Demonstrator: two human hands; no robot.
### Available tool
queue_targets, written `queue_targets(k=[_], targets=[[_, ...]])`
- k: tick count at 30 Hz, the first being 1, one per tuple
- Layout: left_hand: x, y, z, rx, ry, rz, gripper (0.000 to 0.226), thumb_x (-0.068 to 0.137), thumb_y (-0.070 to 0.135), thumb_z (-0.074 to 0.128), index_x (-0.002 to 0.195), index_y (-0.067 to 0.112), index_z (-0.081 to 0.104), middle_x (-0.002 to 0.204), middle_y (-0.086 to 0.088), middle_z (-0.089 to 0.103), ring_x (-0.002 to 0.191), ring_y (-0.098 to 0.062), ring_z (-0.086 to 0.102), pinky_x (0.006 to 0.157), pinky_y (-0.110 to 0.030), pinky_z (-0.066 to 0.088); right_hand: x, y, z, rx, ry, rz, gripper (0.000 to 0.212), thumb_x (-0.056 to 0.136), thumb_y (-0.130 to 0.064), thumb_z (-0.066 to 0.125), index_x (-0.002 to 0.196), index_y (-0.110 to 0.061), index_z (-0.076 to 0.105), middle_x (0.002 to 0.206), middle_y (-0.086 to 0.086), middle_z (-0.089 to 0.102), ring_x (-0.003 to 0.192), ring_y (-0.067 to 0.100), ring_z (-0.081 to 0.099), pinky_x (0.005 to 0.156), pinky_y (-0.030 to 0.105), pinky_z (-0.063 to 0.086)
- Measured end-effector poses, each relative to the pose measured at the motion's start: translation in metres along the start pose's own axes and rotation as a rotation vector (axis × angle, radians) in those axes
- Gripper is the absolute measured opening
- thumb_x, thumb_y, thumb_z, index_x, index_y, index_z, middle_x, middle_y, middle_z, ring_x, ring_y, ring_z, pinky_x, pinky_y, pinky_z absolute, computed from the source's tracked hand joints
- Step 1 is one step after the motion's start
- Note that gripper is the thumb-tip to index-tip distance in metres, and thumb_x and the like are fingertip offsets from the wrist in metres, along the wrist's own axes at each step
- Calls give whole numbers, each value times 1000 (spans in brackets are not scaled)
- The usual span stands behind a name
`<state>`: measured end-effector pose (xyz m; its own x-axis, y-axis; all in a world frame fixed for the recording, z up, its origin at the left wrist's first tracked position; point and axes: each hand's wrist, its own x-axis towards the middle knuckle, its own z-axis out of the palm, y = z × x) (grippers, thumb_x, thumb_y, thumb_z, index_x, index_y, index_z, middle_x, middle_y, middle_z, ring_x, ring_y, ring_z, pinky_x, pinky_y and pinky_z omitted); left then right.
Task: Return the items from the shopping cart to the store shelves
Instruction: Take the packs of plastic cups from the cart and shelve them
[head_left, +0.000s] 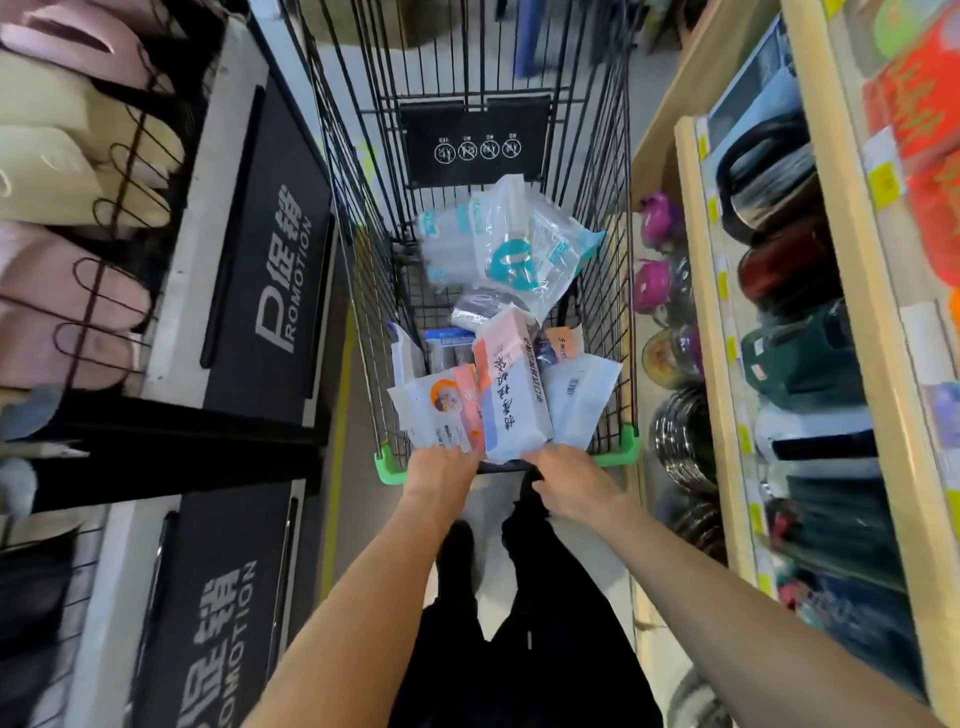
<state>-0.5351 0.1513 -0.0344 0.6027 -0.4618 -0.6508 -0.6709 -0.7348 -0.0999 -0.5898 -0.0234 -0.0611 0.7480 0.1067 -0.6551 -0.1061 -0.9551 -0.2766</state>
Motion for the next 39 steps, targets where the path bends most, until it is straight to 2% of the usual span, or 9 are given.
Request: queue_targets(k=[7, 10, 12, 17, 19, 23, 26, 35, 39], targets=[[-48, 9, 55, 41, -55, 69, 31, 93, 13, 59, 122, 25, 61, 120, 1, 67, 112, -22, 65, 83, -30, 50, -51, -36, 57, 173, 17, 83, 44, 87, -24, 63, 131, -22, 59, 128, 6, 64, 117, 32, 60, 99, 38, 47], [-69, 13, 71, 51, -86, 52, 26, 93, 17, 61, 119, 24, 62, 119, 0, 68, 111, -23, 66, 84, -30, 50, -64, -42, 72, 371, -66, 89, 35, 88, -36, 65, 121, -22, 66, 113, 1, 71, 89, 17, 68, 85, 27, 48], [-77, 12, 77, 42, -152, 68, 26, 94, 20, 60, 120, 23, 62, 121, -1, 67, 113, -24, 64, 87, -30, 48, -65, -44, 71, 550, 14, 104, 24, 91, -34, 64, 111, -22, 70, 99, 2, 74, 61, 4, 59, 74, 25, 50], [-59, -2, 67, -198, -346, 52, 32, 95, 32, 58, 123, 18, 63, 111, -1, 65, 101, -22, 66, 91, -34, 52, -39, -28, 55, 927, 294, 247, 7, 92, -24, 64, 86, -28, 65, 92, -4, 69, 67, 7, 59, 70, 29, 50], [-36, -6, 49, -354, -250, 8, 32, 97, 35, 52, 124, 20, 61, 117, 0, 64, 106, -23, 63, 95, -39, 51, -23, -19, 52, 1079, 290, 343, 1, 86, -24, 67, 85, -24, 67, 92, 3, 71, 80, 20, 66, 77, 38, 55], [32, -11, 32, -566, 13, -59, 28, 94, 37, 58, 119, 27, 63, 121, 1, 65, 106, -22, 63, 94, -36, 49, 13, 6, 67, 1321, 324, 492, 18, 86, -18, 68, 99, -6, 67, 93, 12, 69, 73, 25, 61, 65, 37, 50], [73, -17, 31, -673, 88, -122, 43, 87, 31, 67, 128, 24, 53, 123, -4, 63, 106, -25, 62, 92, -34, 51, 33, 15, 81, 1462, 344, 608, 28, 89, -22, 66, 112, -8, 63, 106, 11, 66, 86, 21, 63, 80, 40, 56], [150, -43, 53, -602, 278, -14, 73, 77, -2, 67, 142, 13, 37, 140, -13, 43, 131, -33, 42, 108, -40, 35, 61, 25, 138, 1569, 185, 765, 28, 84, -14, 75, 109, -12, 62, 110, 7, 69, 83, 18, 65, 71, 30, 54], [172, -51, 54, -550, 294, 21, 79, 77, -1, 68, 146, 8, 32, 144, -17, 39, 132, -35, 41, 111, -41, 35, 57, 16, 151, 1397, 253, 753, 44, 78, -9, 78, 115, -15, 56, 118, 1, 64, 106, 19, 61, 101, 39, 50]])
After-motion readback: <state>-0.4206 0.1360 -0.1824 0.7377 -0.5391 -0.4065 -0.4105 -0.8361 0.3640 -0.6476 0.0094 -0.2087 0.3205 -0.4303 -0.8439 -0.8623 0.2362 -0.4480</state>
